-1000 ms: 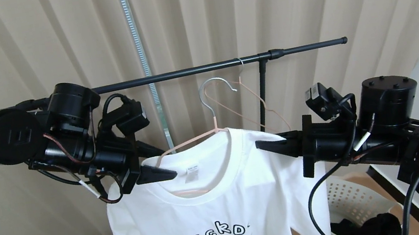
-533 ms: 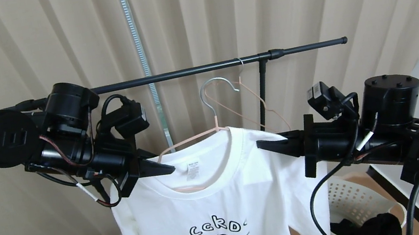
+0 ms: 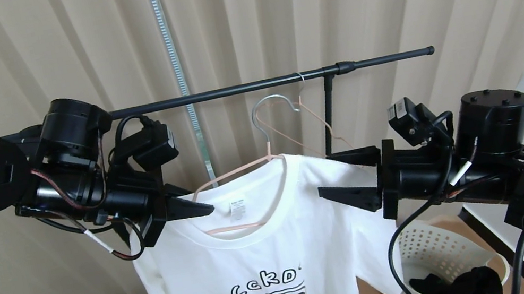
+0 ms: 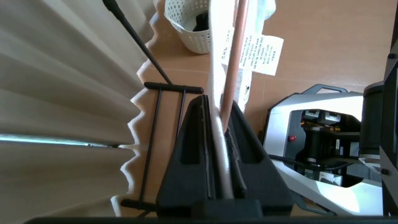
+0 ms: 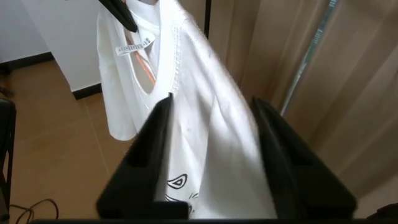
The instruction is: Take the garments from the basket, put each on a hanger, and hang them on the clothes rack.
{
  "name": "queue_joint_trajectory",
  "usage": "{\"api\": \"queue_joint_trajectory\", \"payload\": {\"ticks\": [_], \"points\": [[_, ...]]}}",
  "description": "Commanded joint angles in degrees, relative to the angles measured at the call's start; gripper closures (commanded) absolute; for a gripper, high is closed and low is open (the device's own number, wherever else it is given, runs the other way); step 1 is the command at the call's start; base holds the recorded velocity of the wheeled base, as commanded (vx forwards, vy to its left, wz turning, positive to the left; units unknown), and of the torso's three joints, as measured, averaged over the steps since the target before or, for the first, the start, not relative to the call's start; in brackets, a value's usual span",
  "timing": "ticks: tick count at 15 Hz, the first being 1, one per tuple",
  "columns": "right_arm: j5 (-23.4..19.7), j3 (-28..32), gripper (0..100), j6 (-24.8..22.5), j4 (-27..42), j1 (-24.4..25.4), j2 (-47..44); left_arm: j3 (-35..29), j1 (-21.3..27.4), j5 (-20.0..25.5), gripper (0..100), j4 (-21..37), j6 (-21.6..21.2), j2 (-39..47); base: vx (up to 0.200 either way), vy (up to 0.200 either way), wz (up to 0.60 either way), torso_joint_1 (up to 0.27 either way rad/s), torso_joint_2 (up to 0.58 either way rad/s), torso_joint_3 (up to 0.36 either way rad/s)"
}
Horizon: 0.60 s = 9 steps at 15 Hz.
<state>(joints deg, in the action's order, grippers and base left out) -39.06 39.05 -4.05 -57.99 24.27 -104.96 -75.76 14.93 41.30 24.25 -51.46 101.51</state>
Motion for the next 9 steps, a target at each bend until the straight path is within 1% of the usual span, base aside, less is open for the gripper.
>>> {"api": "queue_joint_trajectory", "payload": {"ticks": [1, 5, 9], "points": [[0.0, -0.2, 0, -0.2, 0.1, -0.8, 0.2, 0.1, -0.3, 0.1, 100, 0.0, 0.0, -0.5, 0.000, 0.000, 0.00, 0.000, 0.00, 0.000], [-1.1, -0.6, 0, -2.5, 0.1, -1.7, -0.2, 0.9, -0.6, 0.3, 100, -0.2, 0.1, -1.2, 0.000, 0.000, 0.00, 0.000, 0.00, 0.000], [-1.1, -0.5, 0, -2.5, 0.1, -1.7, -0.4, 1.3, -1.0, 0.3, 100, -0.2, 0.1, -1.7, 0.000, 0.000, 0.00, 0.000, 0.00, 0.000]]}}
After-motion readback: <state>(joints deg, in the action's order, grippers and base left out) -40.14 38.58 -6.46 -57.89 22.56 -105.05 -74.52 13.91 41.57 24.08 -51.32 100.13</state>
